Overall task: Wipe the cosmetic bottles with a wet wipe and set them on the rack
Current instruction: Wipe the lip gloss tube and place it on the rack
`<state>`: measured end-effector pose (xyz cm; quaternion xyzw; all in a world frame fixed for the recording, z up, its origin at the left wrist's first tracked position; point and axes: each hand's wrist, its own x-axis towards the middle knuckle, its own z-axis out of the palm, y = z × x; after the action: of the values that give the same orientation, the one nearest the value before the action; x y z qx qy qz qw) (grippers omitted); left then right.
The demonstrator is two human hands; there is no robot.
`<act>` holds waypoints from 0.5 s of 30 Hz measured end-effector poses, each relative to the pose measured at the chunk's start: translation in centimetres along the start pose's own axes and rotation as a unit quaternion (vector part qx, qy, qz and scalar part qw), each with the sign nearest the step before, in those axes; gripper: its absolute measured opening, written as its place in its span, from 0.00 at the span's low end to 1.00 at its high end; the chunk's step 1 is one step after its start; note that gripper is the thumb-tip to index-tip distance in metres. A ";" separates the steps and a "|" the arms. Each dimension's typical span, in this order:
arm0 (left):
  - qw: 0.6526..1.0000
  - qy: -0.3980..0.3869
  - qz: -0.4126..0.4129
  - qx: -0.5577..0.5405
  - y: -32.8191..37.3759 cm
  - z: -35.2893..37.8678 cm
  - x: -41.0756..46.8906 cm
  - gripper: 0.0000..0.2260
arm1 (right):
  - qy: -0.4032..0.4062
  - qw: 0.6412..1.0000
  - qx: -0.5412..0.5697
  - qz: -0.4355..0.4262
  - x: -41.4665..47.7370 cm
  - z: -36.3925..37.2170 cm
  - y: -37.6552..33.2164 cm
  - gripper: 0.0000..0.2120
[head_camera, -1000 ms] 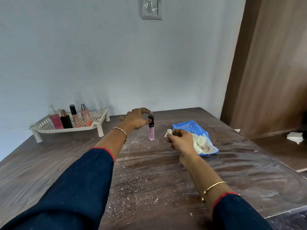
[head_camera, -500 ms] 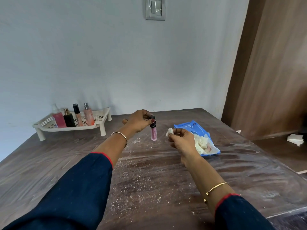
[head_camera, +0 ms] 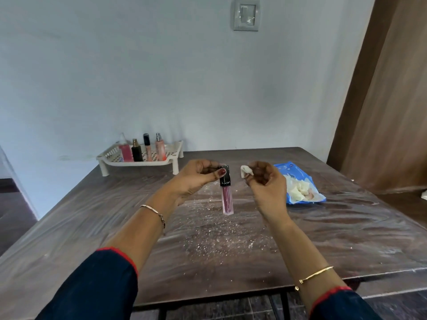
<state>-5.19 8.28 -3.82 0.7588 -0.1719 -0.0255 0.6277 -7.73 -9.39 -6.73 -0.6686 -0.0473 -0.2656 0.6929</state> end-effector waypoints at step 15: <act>0.995 0.022 0.008 -0.100 -3.2 -1.2 -7.9 0.12 | -0.109 0.916 -0.293 -0.251 -8.0 3.3 -1.2 0.09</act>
<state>-11.63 12.21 -8.08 0.6908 -0.1605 -0.0205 0.7047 -14.12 -3.77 -8.67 -0.8329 -0.2092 -0.3581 0.3665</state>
